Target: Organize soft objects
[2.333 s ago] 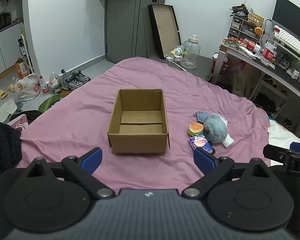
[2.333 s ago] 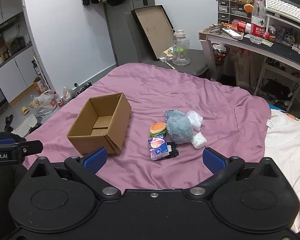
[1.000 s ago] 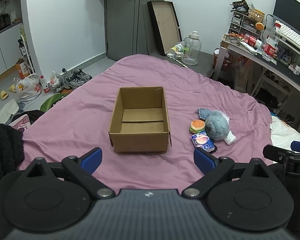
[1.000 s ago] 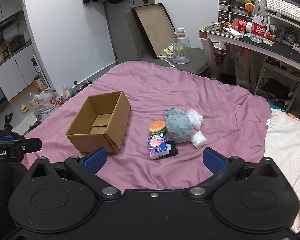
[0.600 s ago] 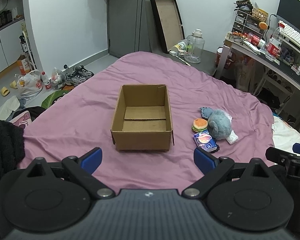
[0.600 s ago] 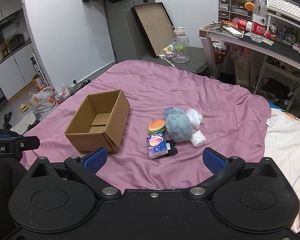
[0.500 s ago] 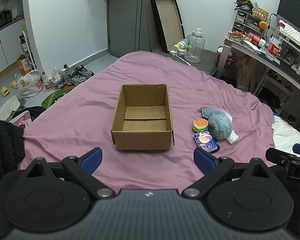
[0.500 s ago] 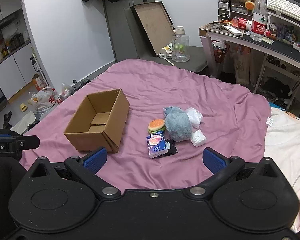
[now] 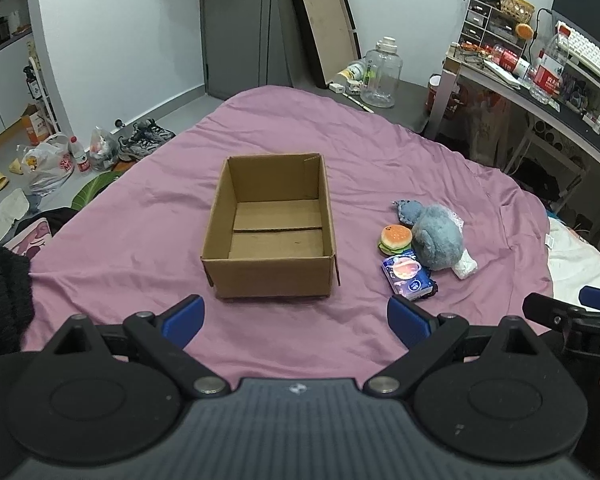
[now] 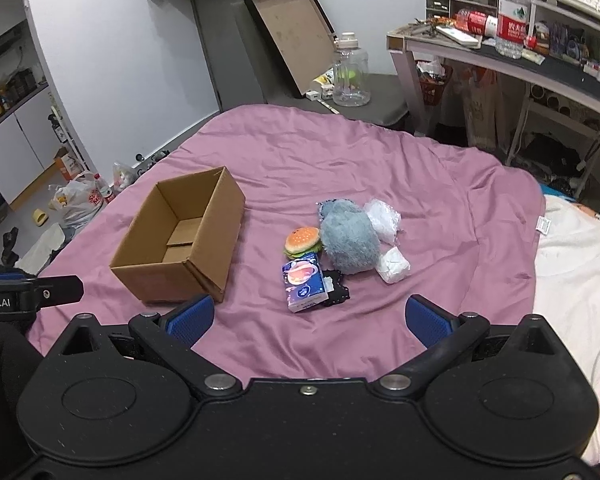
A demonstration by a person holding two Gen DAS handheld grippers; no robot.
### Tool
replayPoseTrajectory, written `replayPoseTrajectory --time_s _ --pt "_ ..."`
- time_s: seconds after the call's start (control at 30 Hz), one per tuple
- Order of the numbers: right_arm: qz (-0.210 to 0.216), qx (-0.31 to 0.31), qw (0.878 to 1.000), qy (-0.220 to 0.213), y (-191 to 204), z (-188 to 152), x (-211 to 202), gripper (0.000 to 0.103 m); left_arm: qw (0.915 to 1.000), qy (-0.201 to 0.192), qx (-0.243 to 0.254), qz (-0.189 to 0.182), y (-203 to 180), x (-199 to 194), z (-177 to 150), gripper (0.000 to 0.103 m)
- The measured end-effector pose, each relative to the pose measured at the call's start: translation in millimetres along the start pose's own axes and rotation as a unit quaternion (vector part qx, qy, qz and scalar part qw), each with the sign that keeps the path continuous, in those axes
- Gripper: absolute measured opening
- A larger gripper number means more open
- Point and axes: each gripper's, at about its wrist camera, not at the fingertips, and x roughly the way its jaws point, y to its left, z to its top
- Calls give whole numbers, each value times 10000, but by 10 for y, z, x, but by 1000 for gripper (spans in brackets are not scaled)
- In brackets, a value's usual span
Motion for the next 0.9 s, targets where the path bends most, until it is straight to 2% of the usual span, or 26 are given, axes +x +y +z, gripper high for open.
replayPoseTrajectory --time_s 0.17,0.53,0.9 --pt "62 178 9998 56 -113 45 155 103 10000 -23 -40 -42 -52 118 73 97" --pt "154 783 9967 -139 -446 103 474 103 9994 -99 -163 -280 -254 447 240 97" --pt "340 1469 9884 -152 -770 124 831 92 9978 -44 -193 -639 -559 838 380 95"
